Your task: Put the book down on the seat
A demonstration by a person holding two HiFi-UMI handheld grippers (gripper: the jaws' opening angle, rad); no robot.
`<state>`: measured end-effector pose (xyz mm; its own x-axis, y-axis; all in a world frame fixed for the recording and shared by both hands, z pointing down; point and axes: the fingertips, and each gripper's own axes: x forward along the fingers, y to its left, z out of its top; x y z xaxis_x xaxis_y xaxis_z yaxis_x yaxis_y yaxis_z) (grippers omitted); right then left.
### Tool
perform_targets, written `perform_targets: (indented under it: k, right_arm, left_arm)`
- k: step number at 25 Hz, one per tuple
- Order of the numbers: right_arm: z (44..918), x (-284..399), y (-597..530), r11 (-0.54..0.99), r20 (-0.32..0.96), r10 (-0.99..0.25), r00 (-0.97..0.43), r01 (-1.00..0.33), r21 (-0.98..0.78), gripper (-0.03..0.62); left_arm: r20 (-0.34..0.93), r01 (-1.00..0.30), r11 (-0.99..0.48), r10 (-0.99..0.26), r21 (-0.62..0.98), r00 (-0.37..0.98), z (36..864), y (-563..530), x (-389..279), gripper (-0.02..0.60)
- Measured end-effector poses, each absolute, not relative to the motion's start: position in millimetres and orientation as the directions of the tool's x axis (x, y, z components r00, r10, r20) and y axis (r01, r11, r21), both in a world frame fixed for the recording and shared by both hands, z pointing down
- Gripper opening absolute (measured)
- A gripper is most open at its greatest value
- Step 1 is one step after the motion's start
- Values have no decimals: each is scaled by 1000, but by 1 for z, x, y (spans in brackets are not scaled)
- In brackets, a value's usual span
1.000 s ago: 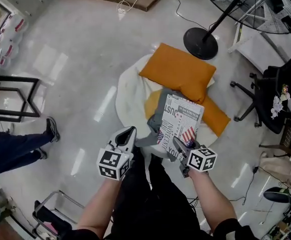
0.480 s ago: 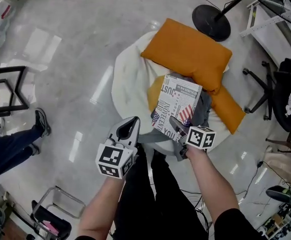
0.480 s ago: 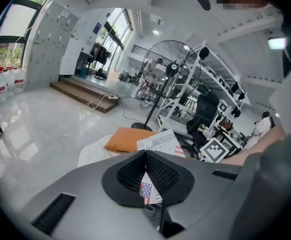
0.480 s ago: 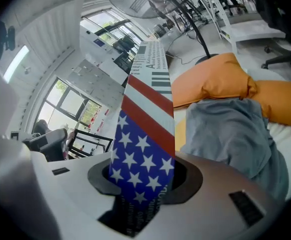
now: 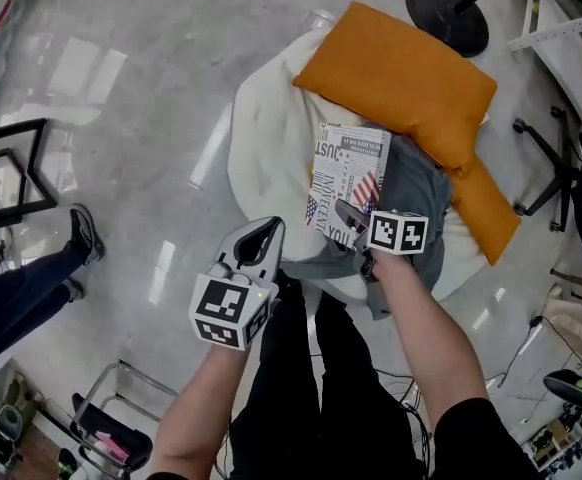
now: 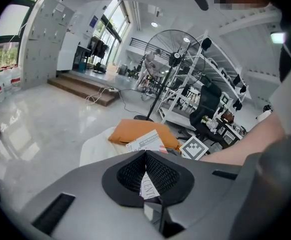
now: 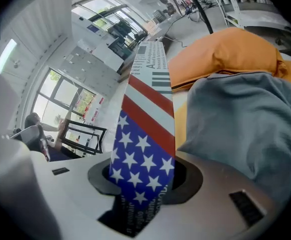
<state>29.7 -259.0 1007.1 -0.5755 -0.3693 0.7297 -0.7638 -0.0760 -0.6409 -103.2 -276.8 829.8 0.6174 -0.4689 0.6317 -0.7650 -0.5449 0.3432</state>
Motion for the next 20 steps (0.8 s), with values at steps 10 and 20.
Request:
perform_targets:
  k: [10,20]
  right_arm:
    - [1061,33,-285,-28,829,-304,-469,-866,-500,184]
    - [1001,100,-257,-132,848,-358,-390,-878,-460,241]
  left_arm:
    - [650,-782,-545,-482,303,587,831,-282,-122,3]
    - [641,-790,-518,-493,327,588,796,-263,-113,3]
